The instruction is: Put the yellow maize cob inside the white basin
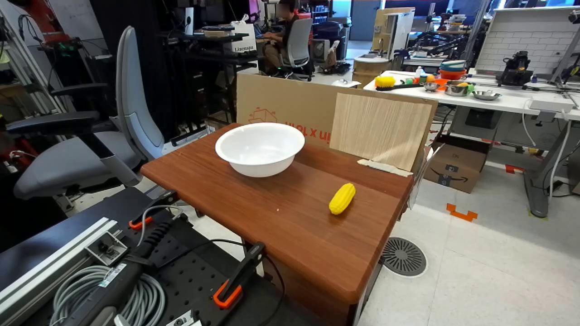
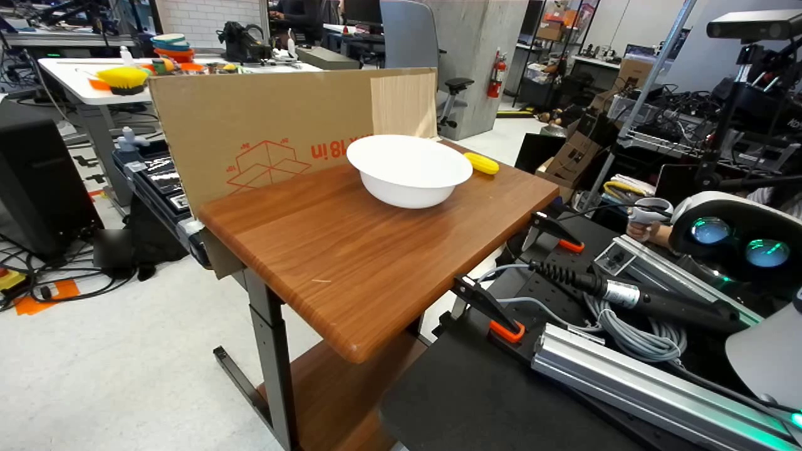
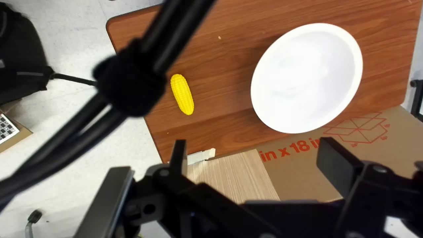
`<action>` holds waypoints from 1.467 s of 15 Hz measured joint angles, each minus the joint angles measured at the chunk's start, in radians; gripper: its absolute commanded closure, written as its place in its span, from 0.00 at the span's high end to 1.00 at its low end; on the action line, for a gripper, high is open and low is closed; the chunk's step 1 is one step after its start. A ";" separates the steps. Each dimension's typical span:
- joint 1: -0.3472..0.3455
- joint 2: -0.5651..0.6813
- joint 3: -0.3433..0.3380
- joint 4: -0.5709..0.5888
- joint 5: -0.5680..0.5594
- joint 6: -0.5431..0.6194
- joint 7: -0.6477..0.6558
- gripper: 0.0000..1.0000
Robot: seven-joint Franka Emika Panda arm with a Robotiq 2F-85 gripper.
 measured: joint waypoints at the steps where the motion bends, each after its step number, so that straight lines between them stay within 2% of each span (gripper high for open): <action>1: 0.004 0.064 -0.004 0.032 -0.001 0.000 -0.011 1.00; 6: -0.010 0.383 -0.005 0.230 0.005 0.007 -0.022 1.00; 11: -0.052 0.683 0.008 0.417 0.023 0.080 0.047 1.00; 18: -0.080 0.841 0.027 0.503 0.025 0.080 0.158 1.00; 22: -0.079 0.882 0.055 0.507 0.025 0.137 0.201 1.00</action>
